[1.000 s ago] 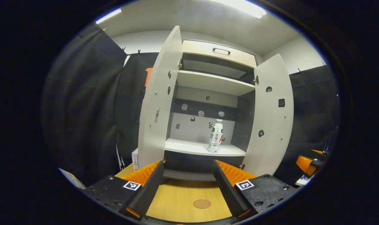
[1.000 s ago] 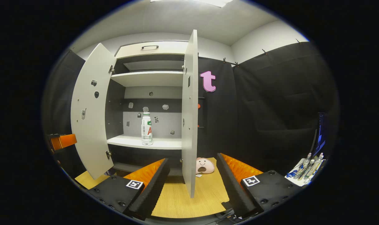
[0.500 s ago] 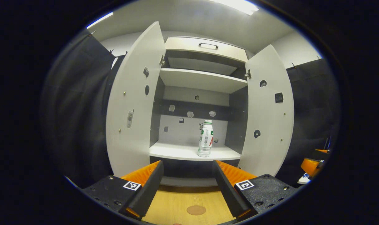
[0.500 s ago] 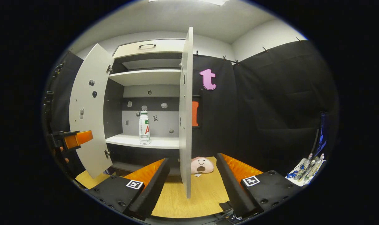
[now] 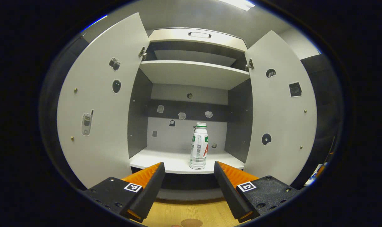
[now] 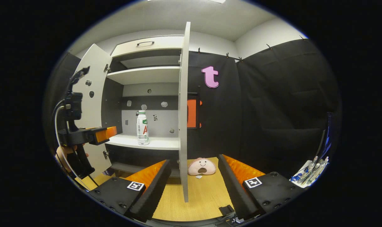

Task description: Grasp the bottle in the cabinet with the left hand and place it on the coaster, then close the right door with the right hand and the left door with the left hand.

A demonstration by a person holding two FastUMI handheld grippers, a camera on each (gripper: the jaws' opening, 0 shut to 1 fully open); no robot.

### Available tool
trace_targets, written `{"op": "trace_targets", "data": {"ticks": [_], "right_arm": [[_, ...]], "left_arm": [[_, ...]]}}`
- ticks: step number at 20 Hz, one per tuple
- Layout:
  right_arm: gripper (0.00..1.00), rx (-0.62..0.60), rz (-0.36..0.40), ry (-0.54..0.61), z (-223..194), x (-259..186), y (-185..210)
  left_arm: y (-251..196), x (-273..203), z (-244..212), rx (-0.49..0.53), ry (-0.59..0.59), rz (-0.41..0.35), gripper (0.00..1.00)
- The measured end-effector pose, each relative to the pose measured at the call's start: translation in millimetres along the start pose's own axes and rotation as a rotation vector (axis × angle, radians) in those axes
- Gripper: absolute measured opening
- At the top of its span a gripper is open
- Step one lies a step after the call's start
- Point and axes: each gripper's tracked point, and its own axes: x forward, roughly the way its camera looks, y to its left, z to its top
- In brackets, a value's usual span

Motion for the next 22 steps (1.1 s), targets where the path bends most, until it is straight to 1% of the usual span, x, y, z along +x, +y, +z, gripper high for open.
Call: {"op": "trace_targets", "data": {"ticks": [2, 6, 9, 13, 18, 22], "right_arm": [[0.99, 0.001, 0.002, 0.000, 2.1, 5.2, -1.9], [0.99, 0.005, -0.023, 0.005, 2.8, 10.6, -10.6], [0.99, 0.006, -0.049, 0.010, 2.4, 14.8, -16.1], [0.99, 0.008, -0.083, 0.013, 4.3, 19.2, -24.4], [0.99, 0.004, -0.116, 0.027, 0.9, 22.5, -32.6], [0.99, 0.006, -0.128, 0.039, 1.1, 27.9, -33.9]], "left_arm": [[-8.4, 26.9, -4.0, -0.009, 0.010, -0.015, 0.95], [-20.6, 72.5, -6.0, -0.006, 0.017, -0.040, 0.95], [-21.5, 105.6, -10.5, 0.019, 0.023, -0.033, 0.95], [-21.2, 146.9, -21.0, 0.013, 0.043, -0.030, 0.95], [-15.7, 186.7, -29.3, 0.039, 0.044, -0.014, 0.95], [-19.4, 201.9, -37.4, 0.044, 0.055, -0.030, 0.95]]}}
